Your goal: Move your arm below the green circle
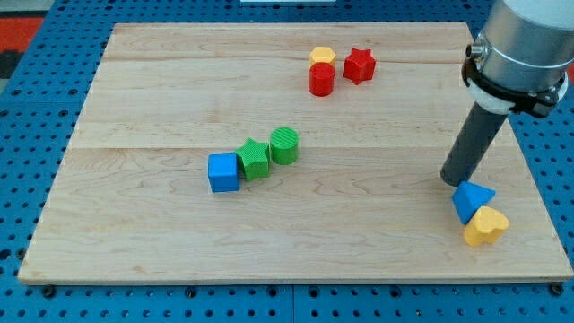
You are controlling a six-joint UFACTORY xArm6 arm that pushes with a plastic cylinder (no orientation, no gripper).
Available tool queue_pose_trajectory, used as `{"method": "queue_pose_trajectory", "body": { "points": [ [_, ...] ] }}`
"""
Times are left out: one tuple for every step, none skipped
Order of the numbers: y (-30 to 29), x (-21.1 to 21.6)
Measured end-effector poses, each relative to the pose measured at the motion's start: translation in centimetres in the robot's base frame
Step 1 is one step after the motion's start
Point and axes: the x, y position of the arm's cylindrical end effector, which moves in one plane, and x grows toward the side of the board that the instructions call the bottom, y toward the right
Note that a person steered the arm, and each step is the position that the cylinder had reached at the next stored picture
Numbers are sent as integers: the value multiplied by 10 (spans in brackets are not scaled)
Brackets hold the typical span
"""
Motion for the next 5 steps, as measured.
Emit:
{"method": "queue_pose_trajectory", "body": {
  "points": [
    [-4,6],
    [-24,7],
    [-32,25],
    [-36,29],
    [-138,28]
  ]
}}
